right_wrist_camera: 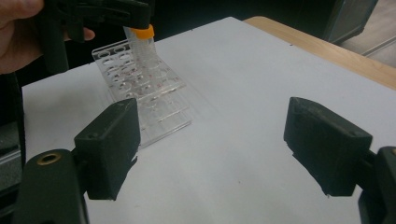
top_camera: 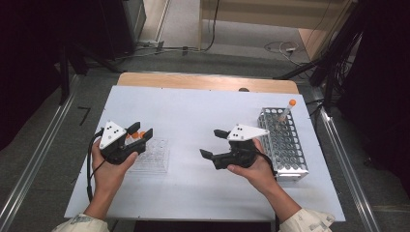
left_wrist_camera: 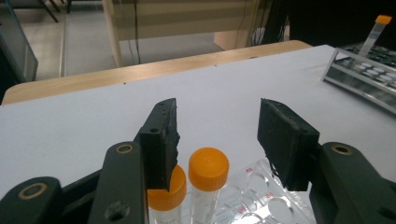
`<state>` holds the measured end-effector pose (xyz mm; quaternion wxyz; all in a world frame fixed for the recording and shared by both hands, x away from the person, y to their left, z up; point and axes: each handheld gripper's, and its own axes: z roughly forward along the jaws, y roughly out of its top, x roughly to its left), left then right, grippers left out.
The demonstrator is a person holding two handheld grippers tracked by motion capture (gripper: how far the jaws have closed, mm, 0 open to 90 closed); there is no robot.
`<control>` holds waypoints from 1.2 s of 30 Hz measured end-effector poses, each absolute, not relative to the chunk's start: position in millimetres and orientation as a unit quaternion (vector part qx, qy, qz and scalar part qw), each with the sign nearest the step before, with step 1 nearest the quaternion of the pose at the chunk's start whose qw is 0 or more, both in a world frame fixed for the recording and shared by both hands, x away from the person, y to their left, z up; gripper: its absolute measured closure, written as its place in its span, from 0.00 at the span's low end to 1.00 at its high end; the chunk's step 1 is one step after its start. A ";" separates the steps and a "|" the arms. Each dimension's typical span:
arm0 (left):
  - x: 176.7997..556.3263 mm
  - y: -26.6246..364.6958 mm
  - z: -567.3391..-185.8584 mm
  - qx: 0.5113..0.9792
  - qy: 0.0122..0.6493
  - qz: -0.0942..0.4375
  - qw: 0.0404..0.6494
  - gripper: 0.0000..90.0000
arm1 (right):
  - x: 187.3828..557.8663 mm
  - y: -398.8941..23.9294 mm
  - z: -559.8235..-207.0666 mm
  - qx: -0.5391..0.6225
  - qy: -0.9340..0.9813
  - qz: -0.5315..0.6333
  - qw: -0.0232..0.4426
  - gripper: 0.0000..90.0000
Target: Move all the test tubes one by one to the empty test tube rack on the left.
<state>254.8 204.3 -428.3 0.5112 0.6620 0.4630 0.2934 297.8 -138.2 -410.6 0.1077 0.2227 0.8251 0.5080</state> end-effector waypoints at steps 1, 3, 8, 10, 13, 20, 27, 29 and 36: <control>254.3 203.7 -427.2 0.661 0.462 0.293 0.513 0.48 | 297.8 -138.8 -410.4 0.224 0.824 0.509 0.108 0.19; 253.4 201.9 -425.4 0.660 0.463 0.284 0.519 0.42 | 298.1 -140.8 -409.3 0.226 0.823 0.510 0.110 0.19; 252.5 196.3 -424.7 0.664 0.464 0.266 0.523 0.30 | 298.4 -148.2 -405.6 0.239 0.819 0.508 0.121 0.19; 251.9 194.0 -424.0 0.665 0.464 0.259 0.524 0.26 | 298.7 -152.7 -403.7 0.243 0.817 0.506 0.129 0.19; 251.1 191.3 -422.8 0.664 0.463 0.256 0.528 0.24 | 300.0 -161.0 -400.8 0.253 0.813 0.507 0.135 0.19; 249.3 188.4 -422.1 0.665 0.460 0.253 0.530 0.20 | 303.4 -182.9 -394.0 0.280 0.801 0.506 0.156 0.19; 245.8 184.4 -421.4 0.661 0.457 0.258 0.535 0.19 | 308.6 -211.0 -387.8 0.312 0.785 0.504 0.179 0.19; 245.3 183.1 -421.3 0.663 0.456 0.257 0.536 0.18 | 310.0 -221.0 -386.3 0.323 0.780 0.502 0.186 0.19; 243.5 176.3 -421.2 0.668 0.448 0.253 0.537 0.18 | 314.4 -246.6 -385.7 0.350 0.768 0.496 0.204 0.19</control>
